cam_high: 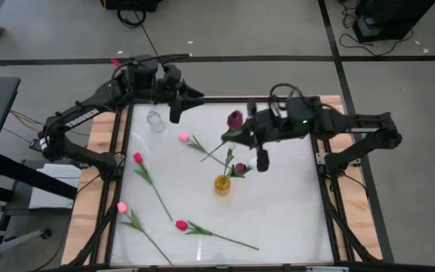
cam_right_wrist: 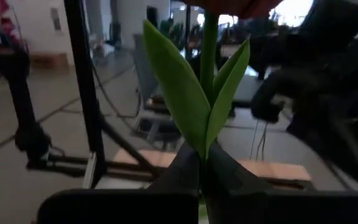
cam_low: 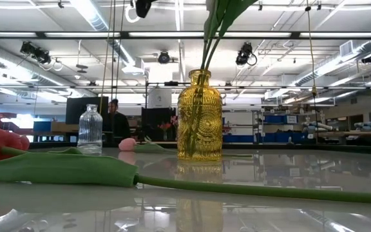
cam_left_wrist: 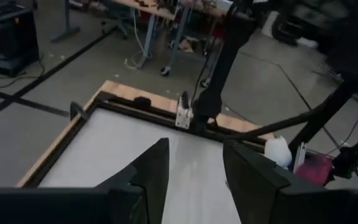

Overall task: Sort flowers into vase by color
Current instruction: Put the dark red tulip into the yellow flower vase

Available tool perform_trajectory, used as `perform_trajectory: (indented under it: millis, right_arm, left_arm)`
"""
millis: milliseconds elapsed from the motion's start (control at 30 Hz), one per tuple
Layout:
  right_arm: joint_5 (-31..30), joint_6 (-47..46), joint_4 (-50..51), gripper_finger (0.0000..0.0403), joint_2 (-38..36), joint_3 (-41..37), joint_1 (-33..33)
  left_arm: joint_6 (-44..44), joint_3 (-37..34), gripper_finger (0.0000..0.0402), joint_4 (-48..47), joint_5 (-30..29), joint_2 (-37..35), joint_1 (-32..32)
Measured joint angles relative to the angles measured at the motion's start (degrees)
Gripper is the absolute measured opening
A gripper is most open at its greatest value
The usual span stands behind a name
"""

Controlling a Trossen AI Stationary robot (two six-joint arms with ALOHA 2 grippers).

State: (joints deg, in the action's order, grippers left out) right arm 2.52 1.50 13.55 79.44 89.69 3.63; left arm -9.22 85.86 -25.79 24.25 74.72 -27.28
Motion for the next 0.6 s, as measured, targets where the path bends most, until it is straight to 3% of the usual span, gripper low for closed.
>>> perform_trajectory:
  millis: [300,600]
  right_arm:
    - [1.0,-3.4,5.5,0.0007,6.9,0.0,3.9]
    - [-7.5,-3.4,14.9,0.0007,7.9,0.0,6.7]
  left_arm:
    - [-1.7,0.0,0.0155,-4.9,-7.1,-0.1,7.1]
    - [-3.7,0.0,0.0155,-9.7,-14.4,-0.1,12.1]
